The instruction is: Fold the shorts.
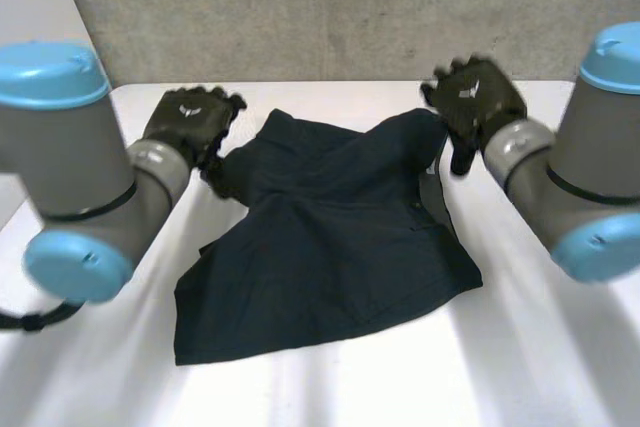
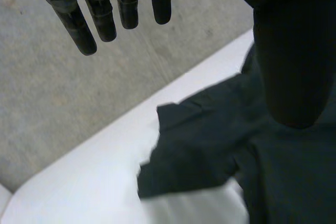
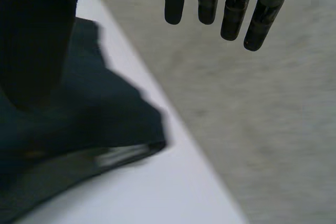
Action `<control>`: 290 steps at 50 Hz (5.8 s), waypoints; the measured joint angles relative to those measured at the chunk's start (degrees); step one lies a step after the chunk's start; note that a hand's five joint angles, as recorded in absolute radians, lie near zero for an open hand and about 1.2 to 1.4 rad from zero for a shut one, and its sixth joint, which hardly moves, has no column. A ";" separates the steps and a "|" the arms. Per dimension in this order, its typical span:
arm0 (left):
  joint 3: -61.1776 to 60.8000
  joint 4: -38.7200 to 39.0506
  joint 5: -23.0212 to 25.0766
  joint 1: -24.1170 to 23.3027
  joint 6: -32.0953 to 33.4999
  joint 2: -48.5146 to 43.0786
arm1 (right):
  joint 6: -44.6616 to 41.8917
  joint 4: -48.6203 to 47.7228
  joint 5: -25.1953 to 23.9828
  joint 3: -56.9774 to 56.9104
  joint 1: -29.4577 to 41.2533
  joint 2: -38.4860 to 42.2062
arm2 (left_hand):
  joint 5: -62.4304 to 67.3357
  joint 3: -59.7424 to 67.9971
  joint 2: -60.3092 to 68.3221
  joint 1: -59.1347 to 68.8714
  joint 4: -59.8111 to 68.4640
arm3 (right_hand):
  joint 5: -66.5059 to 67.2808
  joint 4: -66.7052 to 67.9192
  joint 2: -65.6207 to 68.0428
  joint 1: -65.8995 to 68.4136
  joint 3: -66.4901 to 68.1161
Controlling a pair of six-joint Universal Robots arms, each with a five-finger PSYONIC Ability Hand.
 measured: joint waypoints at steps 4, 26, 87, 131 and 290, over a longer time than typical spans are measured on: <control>-10.49 -0.09 0.12 0.32 -0.04 6.20 | 2.46 5.53 -5.24 7.82 -0.88 -4.32 | 2.94 2.83 3.63 3.92 3.45 | 0.07 0.10 0.23 0.05 0.23; -40.12 6.80 0.51 0.84 0.09 13.88 | 1.12 -12.93 -17.79 36.04 -10.31 -5.98 | 13.88 13.55 14.23 14.28 14.37 | 15.31 16.68 17.70 13.92 17.91; -40.54 13.19 0.02 -0.11 3.38 10.18 | 3.31 -12.82 -13.89 31.17 -10.13 -0.90 | 52.07 55.09 56.11 51.74 56.38 | 52.10 54.67 54.87 41.62 55.54; -17.87 0.01 4.96 -0.55 14.24 13.36 | -8.57 32.93 -16.30 17.84 -18.37 -14.23 | 52.07 55.42 56.20 51.74 56.53 | 53.02 54.92 54.87 42.93 55.54; -15.98 17.74 1.76 -3.19 -3.92 5.48 | -0.19 -17.17 -26.45 36.30 -36.51 -2.30 | -0.28 -0.62 -0.65 -1.16 -0.61 | 10.96 11.97 12.02 9.88 12.87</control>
